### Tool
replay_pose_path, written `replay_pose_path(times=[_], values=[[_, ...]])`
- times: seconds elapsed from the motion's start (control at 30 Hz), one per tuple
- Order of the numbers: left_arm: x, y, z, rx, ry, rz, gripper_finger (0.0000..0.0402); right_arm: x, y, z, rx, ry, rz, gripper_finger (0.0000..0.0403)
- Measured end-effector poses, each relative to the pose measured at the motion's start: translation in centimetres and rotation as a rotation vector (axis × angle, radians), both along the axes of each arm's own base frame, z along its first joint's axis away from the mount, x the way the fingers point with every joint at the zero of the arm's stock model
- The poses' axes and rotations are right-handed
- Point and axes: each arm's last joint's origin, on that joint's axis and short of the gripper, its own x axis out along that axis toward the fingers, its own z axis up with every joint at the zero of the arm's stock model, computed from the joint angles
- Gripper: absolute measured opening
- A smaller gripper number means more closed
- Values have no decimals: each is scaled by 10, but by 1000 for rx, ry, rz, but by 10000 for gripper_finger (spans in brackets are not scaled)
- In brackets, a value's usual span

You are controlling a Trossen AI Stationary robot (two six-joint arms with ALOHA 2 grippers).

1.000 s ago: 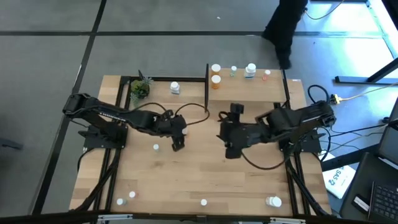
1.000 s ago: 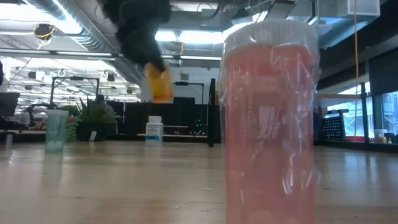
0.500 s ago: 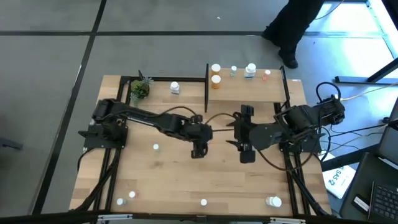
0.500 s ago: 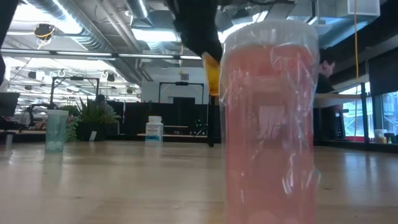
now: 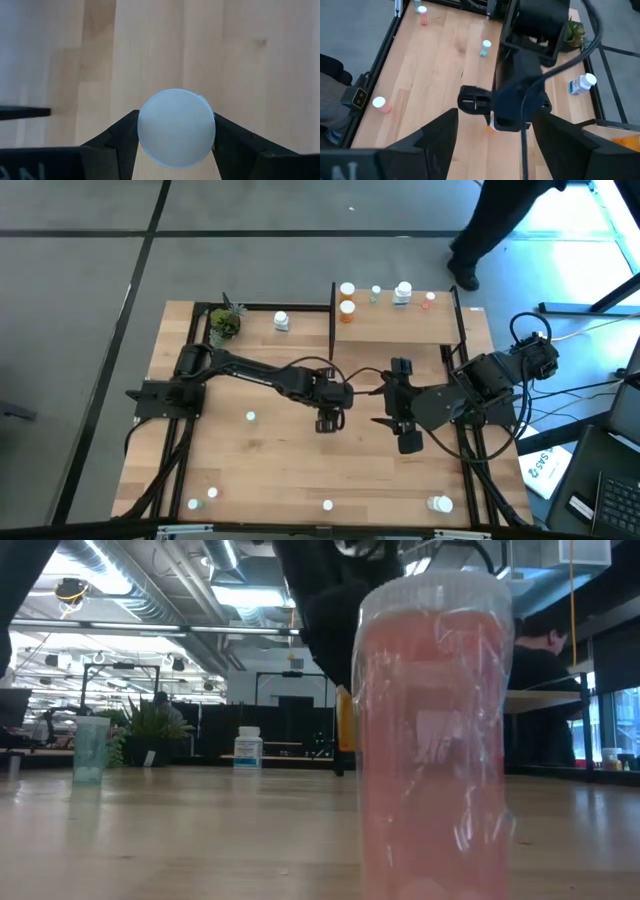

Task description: Pick and place medicine bottles onto shelf by color

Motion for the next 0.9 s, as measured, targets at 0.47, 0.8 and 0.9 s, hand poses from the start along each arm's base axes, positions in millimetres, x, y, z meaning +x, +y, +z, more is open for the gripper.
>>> replay_pose_path(times=[0.47,0.8,0.9], values=[[8,6,-22,8,41,-3,197,0,0,0,3,0,-3,255],[8,9,-22,-18,44,-6,197,-7,-8,-5,-57,28,-181,255],[8,9,-22,-40,45,-16,197,-7,-9,-6,-73,22,-203,255]])
